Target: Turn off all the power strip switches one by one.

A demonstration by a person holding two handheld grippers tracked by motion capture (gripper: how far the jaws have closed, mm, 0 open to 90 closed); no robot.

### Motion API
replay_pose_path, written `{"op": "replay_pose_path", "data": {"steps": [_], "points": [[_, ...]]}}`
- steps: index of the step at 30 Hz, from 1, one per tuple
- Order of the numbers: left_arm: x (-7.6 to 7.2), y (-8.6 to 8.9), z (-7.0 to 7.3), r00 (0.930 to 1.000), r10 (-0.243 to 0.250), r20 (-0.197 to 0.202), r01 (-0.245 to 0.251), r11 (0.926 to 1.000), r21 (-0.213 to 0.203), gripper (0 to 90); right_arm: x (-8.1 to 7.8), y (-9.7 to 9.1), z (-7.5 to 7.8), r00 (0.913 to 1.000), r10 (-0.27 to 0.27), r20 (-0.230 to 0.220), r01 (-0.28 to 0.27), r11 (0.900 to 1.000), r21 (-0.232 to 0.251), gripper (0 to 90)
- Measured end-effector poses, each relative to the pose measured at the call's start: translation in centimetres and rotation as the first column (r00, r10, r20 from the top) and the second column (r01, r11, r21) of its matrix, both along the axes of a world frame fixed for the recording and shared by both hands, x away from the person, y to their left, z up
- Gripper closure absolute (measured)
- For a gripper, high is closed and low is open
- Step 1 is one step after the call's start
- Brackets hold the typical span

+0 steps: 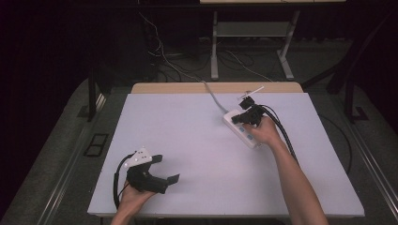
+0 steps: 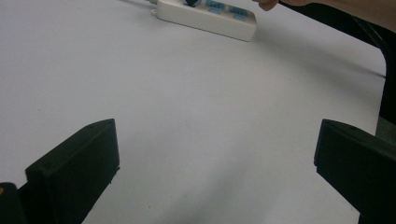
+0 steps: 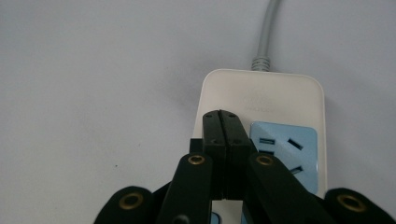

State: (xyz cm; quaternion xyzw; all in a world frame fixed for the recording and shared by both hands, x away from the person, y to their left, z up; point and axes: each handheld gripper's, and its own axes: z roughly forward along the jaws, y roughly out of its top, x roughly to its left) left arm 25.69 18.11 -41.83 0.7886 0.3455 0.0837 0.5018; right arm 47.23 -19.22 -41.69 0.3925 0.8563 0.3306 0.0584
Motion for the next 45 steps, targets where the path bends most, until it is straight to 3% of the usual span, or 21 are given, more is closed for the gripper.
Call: {"op": "replay_pose_path", "data": {"steps": [4,5,8,12,16,18,22,29,32,34,38,45], "points": [[0.1,0.0,0.0,1.0,0.001,-0.001,-0.001,1.0,-0.004,0.0,-0.4,0.3,0.1,0.9996,-0.003,0.03,0.004,0.9998,-0.02,90.0],[0.1,-0.1,0.0,1.0,-0.001,-0.002,0.001,1.0,-0.002,0.0,-0.4,0.2,0.4,0.9993,-0.012,0.035,0.012,0.9999,0.006,90.0],[0.0,-0.1,0.0,1.0,-0.001,-0.001,0.001,1.0,-0.002,0.0,-0.6,-0.1,0.7,0.9992,-0.016,0.036,0.016,0.9999,-0.006,90.0],[0.0,-0.1,0.0,1.0,0.004,-0.001,-0.004,1.0,-0.005,0.0,-1.2,-1.1,1.2,0.9982,-0.035,0.049,0.032,0.9974,0.065,90.0],[0.0,-0.1,0.0,1.0,0.003,0.001,-0.003,1.0,-0.006,0.0,-1.9,-2.1,2.0,0.9973,-0.048,0.056,0.042,0.9934,0.107,88.4],[0.0,-0.2,0.0,1.0,0.001,0.002,-0.001,1.0,-0.006,0.0,-2.4,-2.8,2.6,0.9962,-0.065,0.058,0.057,0.9892,0.135,80.5],[-0.1,-0.3,0.0,1.0,-0.001,0.001,0.001,1.0,-0.006,0.0,-3.3,-3.9,3.5,0.9941,-0.099,0.045,0.091,0.9825,0.163,52.2],[-0.1,-0.4,0.1,1.0,0.0,0.002,0.0,1.0,-0.01,0.0,-5.6,-5.9,4.4,0.9874,-0.154,0.037,0.142,0.9655,0.218,13.9],[-0.1,-0.4,0.0,1.0,0.001,0.002,-0.001,1.0,-0.01,0.0,-6.8,-6.7,4.6,0.9856,-0.165,0.037,0.152,0.9594,0.238,9.2],[-0.1,-0.4,0.1,1.0,0.005,0.008,-0.005,0.9999,-0.009,0.0,-7.7,-7.1,4.6,0.9854,-0.164,0.046,0.148,0.9599,0.238,0.6],[-0.1,-0.4,0.1,1.0,0.007,0.006,-0.007,0.9998,-0.016,0.0,-9.6,-7.7,4.6,0.988,-0.147,0.049,0.129,0.9559,0.264,0.4],[-0.1,-0.4,0.1,1.0,0.006,0.003,-0.006,0.9998,-0.019,0.0,-12.8,-8.2,4.3,0.9901,-0.131,0.05,0.114,0.9586,0.261,0.5]]}}
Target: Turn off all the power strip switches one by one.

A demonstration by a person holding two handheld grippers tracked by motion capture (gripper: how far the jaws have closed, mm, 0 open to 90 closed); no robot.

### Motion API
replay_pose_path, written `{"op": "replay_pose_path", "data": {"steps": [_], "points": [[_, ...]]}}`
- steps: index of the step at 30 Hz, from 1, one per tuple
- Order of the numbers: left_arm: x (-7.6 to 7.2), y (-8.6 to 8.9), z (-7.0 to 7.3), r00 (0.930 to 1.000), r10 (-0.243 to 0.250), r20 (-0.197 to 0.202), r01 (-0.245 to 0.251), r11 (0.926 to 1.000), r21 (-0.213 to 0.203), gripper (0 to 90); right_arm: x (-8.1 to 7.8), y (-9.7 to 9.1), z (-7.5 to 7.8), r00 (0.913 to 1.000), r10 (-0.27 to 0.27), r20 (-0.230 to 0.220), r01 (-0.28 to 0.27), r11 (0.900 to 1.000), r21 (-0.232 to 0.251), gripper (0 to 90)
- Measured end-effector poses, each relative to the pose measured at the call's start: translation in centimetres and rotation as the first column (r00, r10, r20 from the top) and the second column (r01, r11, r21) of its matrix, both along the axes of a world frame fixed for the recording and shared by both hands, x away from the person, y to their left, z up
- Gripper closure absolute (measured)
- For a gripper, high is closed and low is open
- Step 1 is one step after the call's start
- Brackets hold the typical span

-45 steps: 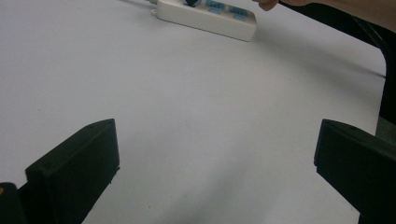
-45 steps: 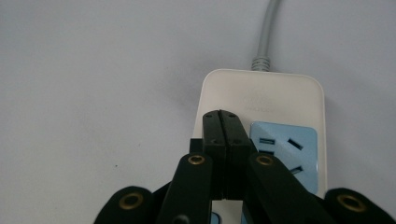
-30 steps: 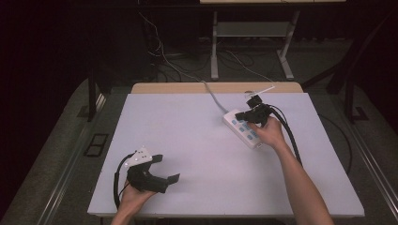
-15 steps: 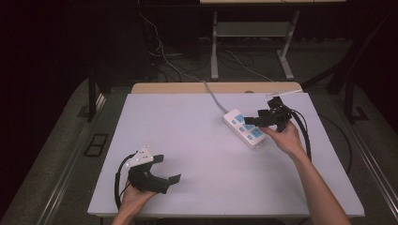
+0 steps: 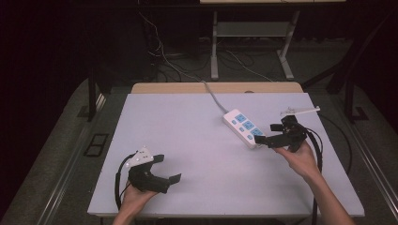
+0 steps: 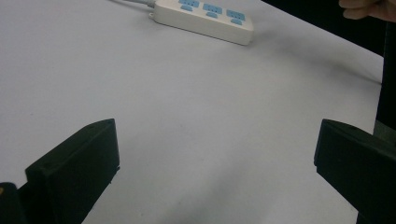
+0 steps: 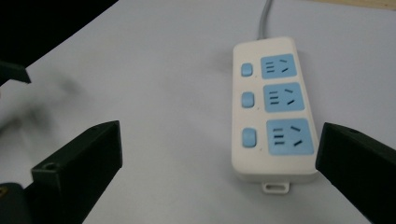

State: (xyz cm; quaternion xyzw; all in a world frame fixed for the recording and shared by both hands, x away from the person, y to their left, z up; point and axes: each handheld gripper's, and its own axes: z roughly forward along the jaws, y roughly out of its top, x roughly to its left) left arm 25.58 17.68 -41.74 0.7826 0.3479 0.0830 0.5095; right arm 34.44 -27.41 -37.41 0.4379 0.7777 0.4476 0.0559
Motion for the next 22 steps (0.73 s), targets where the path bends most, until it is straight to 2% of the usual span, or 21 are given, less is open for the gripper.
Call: {"op": "replay_pose_path", "data": {"steps": [2,6,16,18,22], "points": [[0.0,0.1,0.0,1.0,-0.002,0.001,0.002,1.0,0.0,0.0,-1.0,-0.2,-0.2,0.9999,0.012,0.004,-0.012,0.9998,0.017,0.5],[0.0,0.1,0.0,1.0,0.0,0.0,0.0,1.0,-0.001,0.0,-3.2,-0.8,-0.9,0.9993,0.026,0.026,-0.027,0.9995,0.014,0.5],[0.1,0.0,0.0,1.0,-0.004,-0.005,0.004,1.0,0.005,0.0,-7.3,-2.4,-2.5,0.9975,0.015,0.07,-0.019,0.998,0.06,0.5],[0.2,0.0,0.0,1.0,-0.005,-0.006,0.005,1.0,0.007,0.0,-8.0,-2.3,-2.9,0.9975,0.024,0.066,-0.027,0.9987,0.043,0.5],[0.2,0.0,0.0,1.0,-0.005,-0.007,0.005,1.0,0.008,0.0,-8.8,-2.3,-3.3,0.9973,0.02,0.071,-0.024,0.9986,0.047,0.5]]}}
